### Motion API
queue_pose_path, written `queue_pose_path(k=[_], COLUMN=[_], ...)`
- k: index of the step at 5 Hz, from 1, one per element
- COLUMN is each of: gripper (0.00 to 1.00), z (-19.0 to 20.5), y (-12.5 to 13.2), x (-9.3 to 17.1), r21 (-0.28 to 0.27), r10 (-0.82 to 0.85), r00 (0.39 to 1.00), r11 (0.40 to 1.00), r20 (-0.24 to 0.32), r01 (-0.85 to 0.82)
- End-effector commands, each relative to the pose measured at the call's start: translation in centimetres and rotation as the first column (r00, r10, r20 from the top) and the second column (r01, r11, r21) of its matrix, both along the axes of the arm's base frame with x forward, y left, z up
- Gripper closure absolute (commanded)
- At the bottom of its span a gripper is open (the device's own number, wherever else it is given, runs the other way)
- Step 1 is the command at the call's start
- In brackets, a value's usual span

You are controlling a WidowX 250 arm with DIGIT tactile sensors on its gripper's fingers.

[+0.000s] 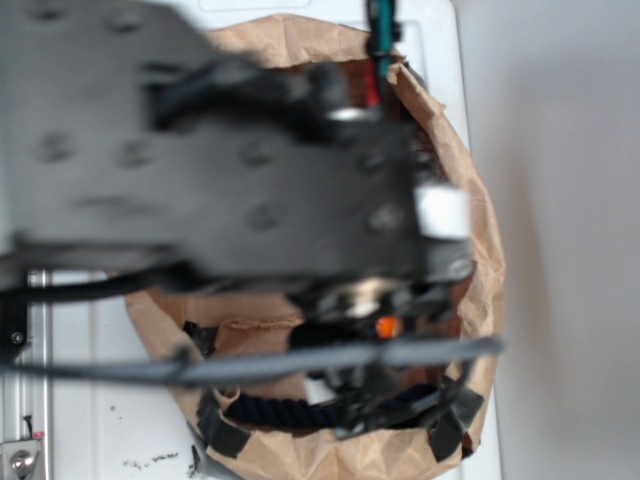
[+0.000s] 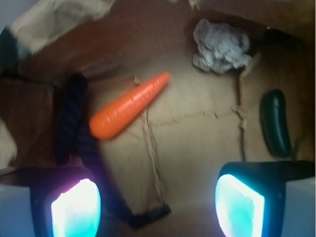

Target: Grab the blue rope.

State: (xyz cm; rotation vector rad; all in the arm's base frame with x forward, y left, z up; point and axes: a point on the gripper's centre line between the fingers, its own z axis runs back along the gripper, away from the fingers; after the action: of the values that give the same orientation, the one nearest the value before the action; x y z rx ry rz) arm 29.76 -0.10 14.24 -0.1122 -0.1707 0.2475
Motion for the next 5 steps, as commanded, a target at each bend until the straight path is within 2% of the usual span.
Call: queue_pose_path(k=[1,2,3,4,5], gripper=[0.00,0.00,0.00,0.00,0.00], z=[-2.6,-4.6,-6.4,-6.7,-7.3], y=[-1.8,-3.1,-4.7,-5.6,-5.9], x=[-0.8,-1.9,-2.2,-1.7,-1.1], r21=[0.077,0.117,0.100,0.042,-0.132], r10=[-0.129,-0.190,-0.262,-0.304,-0.347], r00=[0.991,0.980,0.960,0.947,0.923], r11=[0.989,0.974,0.957,0.950,0.935], r20=[-0.022,-0.054,-0.096,-0.107,-0.165], r01=[0.130,0.196,0.271,0.310,0.328])
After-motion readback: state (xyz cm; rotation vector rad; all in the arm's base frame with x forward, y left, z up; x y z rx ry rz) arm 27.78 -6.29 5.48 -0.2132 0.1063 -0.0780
